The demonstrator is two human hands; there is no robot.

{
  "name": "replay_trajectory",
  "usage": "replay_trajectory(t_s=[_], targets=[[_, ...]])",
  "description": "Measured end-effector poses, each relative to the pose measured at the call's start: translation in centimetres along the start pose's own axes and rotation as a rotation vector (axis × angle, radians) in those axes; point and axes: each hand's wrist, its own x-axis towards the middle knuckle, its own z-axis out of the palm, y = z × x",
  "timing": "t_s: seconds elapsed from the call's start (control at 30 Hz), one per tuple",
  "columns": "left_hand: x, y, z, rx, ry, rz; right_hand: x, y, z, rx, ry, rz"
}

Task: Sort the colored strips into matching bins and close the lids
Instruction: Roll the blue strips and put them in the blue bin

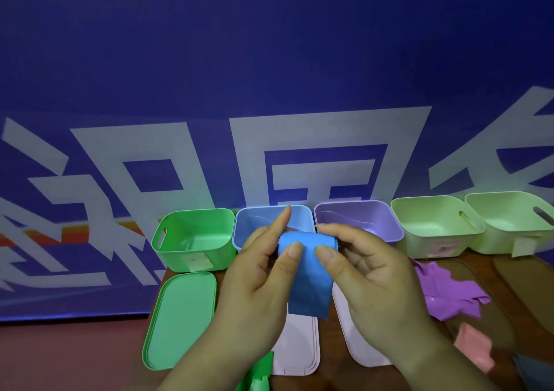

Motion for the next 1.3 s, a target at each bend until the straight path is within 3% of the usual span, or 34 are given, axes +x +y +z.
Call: replay_trajectory(t_s=[0.63, 1.3], targets=[[0.4, -1.6, -0.2, -0.170, 0.001, 0.020, 0.8, 0.2, -0.3, 0.005, 0.048, 0.101], [0.3, -0.5, -0.1, -0.126, 0.001, -0.054, 0.0, 0.7, -0.2, -0.044, -0.021, -0.056]])
